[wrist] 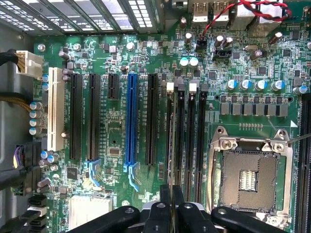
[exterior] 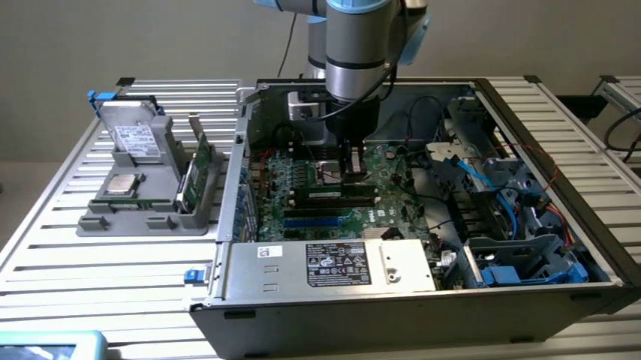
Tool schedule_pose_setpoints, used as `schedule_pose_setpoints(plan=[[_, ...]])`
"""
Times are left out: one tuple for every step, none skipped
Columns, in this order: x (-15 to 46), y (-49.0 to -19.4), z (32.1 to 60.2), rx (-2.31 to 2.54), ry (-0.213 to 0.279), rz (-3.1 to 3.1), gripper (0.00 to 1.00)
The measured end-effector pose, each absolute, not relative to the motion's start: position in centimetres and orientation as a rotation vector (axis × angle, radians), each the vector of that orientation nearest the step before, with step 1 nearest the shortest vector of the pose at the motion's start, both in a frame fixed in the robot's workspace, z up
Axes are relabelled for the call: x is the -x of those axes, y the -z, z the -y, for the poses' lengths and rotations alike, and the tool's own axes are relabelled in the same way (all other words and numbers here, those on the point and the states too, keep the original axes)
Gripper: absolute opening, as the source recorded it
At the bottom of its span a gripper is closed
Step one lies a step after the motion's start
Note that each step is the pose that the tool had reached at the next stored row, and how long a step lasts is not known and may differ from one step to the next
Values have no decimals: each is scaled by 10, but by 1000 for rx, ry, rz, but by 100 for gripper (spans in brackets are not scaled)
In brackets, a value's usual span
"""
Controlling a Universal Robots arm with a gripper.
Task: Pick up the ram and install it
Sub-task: 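Insert the ram into the slot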
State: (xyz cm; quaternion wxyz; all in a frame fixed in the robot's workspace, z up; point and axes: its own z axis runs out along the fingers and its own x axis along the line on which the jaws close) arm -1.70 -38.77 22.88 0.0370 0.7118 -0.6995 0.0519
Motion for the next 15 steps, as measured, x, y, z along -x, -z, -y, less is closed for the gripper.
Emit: schedule_pose_setpoints(plan=[[17,-229,388,-2186,-159,2147,13],[17,-229,388,-2186,-159,2146,13],[17,-229,388,-2187,-160,2145,13],[17,-229,388,-2187,-160,2145,13],[18,-228,388,-2188,-160,2145,13],[18,-228,388,-2188,-160,2144,13],[18,-228,388,-2189,-160,2144,13],[18,-228,388,-2189,-161,2144,13],[18,-228,388,-2190,-161,2144,13],[18,-228,388,-2190,-161,2143,13],[18,-228,389,-2191,-161,2143,13],[18,-228,389,-2191,-161,2143,13],[18,-228,389,-2191,-162,2143,13],[18,-228,389,-2192,-162,2142,13],[18,-228,389,-2192,-162,2142,13]])
